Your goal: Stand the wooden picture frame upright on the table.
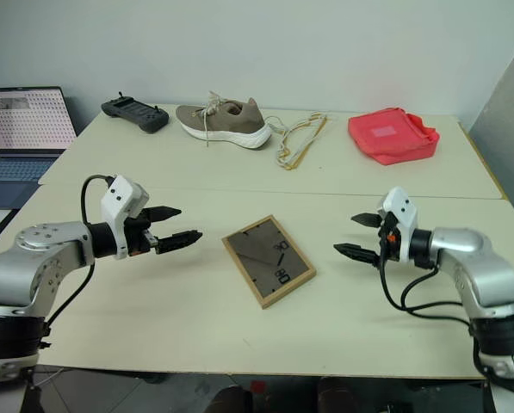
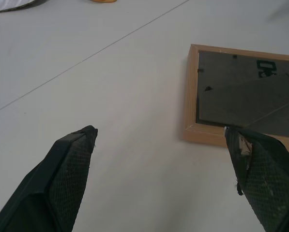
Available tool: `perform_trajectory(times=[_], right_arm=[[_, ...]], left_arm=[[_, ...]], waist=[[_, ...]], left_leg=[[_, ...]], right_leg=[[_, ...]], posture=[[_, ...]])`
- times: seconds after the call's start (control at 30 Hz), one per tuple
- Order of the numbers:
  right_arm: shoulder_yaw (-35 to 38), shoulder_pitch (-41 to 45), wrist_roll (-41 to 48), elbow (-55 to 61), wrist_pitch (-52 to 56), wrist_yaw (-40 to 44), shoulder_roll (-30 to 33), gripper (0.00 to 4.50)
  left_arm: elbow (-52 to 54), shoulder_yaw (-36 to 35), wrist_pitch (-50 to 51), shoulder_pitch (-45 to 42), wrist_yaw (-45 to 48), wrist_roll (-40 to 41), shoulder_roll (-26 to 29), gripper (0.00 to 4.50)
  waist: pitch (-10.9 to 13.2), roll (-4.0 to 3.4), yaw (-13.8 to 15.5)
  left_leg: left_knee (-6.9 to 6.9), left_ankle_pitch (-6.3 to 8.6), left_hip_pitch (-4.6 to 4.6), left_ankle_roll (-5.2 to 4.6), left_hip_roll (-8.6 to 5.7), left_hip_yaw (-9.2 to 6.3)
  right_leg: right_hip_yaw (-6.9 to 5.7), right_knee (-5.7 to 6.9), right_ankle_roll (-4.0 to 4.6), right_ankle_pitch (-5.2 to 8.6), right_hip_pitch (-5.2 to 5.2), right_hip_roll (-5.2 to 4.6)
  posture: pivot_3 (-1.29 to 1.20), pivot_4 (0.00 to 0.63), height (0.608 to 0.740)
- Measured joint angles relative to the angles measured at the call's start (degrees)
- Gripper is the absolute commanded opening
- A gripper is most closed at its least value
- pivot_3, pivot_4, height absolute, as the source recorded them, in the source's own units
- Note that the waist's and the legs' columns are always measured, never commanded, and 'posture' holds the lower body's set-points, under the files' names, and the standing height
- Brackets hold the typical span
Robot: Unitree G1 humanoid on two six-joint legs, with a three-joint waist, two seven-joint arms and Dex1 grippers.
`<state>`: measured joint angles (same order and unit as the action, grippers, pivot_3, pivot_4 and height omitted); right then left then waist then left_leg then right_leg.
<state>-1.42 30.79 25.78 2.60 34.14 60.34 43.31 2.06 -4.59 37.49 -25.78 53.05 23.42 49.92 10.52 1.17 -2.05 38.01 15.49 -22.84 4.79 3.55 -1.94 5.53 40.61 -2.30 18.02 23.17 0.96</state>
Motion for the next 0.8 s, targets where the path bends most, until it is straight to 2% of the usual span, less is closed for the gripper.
perform_trajectory(times=[0.2, 0.4, 0.5, 0.53, 0.6, 0.77, 0.8], right_arm=[[-3.65, 6.03, -5.68, -11.08, -5.12, 0.24, -3.02, 4.48], [-5.07, 7.53, -10.11, -18.55, -11.63, -1.75, -7.90, 3.33], [-5.51, 8.82, -12.34, -23.51, -14.89, -4.17, -11.67, 2.60], [-5.62, 9.43, -13.28, -25.19, -15.90, -5.43, -13.19, 2.48], [-6.48, 11.15, -15.73, -29.07, -18.38, -9.14, -16.81, 2.00], [-7.94, 11.78, -19.13, -33.37, -21.79, -12.45, -21.94, 0.59], [-8.17, 11.75, -19.43, -33.52, -22.03, -12.67, -22.43, 0.48]], left_arm=[[0.99, -0.19, -0.19, 1.56, -2.64, -0.93, -2.13, 4.50], [7.82, -3.34, 4.19, 8.40, -10.46, 0.72, -7.75, 3.43], [14.45, -6.05, 6.35, 13.40, -15.97, 1.53, -12.08, 2.76], [16.21, -6.20, 6.86, 14.90, -17.84, 1.55, -13.63, 2.65], [18.96, -5.82, 7.86, 17.91, -23.00, 1.01, -18.34, 2.24], [19.89, -1.58, 6.59, 21.21, -29.13, -3.60, -22.07, 0.97], [19.78, -1.10, 6.25, 21.21, -29.69, -4.12, -22.54, 0.87]], waist=[[0.00, 0.01, 0.01], [0.01, 0.01, -0.06], [0.00, 0.01, -0.34], [0.00, 0.01, -0.43], [0.00, 0.01, -0.60], [-0.01, 0.01, -0.61], [-0.01, 0.01, -0.57]], left_leg=[[0.02, 0.00, -0.08, -0.01, 0.01, 0.02], [0.01, 0.01, -0.11, -0.02, 0.05, 0.03], [0.02, 0.01, -0.06, -0.02, 0.04, 0.09], [0.03, 0.01, -0.04, -0.02, 0.05, 0.09], [0.05, 0.01, -0.02, -0.01, 0.05, 0.09], [0.05, 0.00, -0.04, 0.00, 0.03, 0.07], [0.05, 0.00, -0.04, 0.00, 0.02, 0.07]], right_leg=[[0.01, -0.07, 0.00, -0.01, 0.04, -0.03], [0.01, -0.04, 0.00, -0.01, 0.08, -0.03], [0.06, 0.00, 0.00, -0.01, 0.05, -0.07], [0.07, 0.03, 0.00, -0.01, 0.04, -0.07], [0.08, 0.14, 0.00, -0.01, 0.05, -0.07], [0.05, 0.13, 0.00, -0.01, 0.05, -0.09], [0.05, 0.14, 0.00, -0.01, 0.05, -0.10]], posture=[[0.00, 0.150, 0.740], [0.00, 0.150, 0.740], [0.00, 0.150, 0.740], [0.00, 0.150, 0.740], [0.00, 0.150, 0.740], [0.00, 0.150, 0.740], [0.00, 0.150, 0.740]])
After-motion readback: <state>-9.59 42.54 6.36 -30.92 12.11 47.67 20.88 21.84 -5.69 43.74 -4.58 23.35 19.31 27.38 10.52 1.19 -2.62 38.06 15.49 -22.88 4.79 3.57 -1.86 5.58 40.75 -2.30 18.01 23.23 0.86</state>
